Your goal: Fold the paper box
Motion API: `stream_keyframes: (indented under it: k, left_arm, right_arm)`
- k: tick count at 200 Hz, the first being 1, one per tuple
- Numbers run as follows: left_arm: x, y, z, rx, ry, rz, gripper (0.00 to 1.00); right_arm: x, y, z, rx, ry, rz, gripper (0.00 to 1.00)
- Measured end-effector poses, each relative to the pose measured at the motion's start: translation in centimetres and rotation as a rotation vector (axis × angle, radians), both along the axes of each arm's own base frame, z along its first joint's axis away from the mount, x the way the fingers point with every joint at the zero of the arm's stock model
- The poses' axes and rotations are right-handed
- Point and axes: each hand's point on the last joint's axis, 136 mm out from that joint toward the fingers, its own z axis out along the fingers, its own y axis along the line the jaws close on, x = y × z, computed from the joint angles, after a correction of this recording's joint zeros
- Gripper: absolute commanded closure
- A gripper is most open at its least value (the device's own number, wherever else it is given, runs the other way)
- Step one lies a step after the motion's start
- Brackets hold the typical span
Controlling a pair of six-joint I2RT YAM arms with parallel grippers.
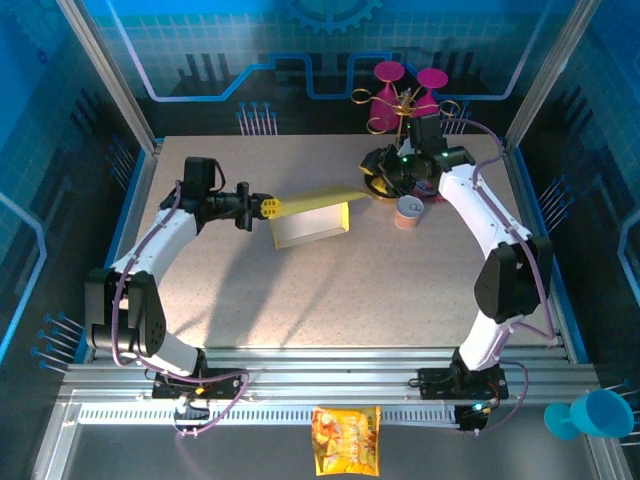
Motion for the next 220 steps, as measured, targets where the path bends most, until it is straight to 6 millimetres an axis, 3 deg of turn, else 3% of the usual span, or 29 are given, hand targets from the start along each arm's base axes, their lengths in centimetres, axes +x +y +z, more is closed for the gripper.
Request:
stream_keyframes:
  k: [53,101,178,220]
  left_arm:
    - [0.0,-0.1,-0.3,0.000,0.007,-0.004,1.00]
    - [0.2,-0.2,-0.5,0.000,0.008,-0.004,1.00]
    - [0.5,-0.3,-0.9,-0.007,0.000,-0.022,1.00]
    - [1.0,-0.3,-1.9,-0.006,0.014,-0.023,1.00]
  right_arm:
    - [-0.4,1.3,0.0,0.038,0.003,0.046,0.55]
    - [-2.2,2.6,-2.2,0.052,0.061,0.061,0.57]
    - [-2.7,3.3,-1.3,0.125,0.064,0.026,0.63]
    - [-3.1,3.2,-3.4,0.151,0.122,-0.013,0.74]
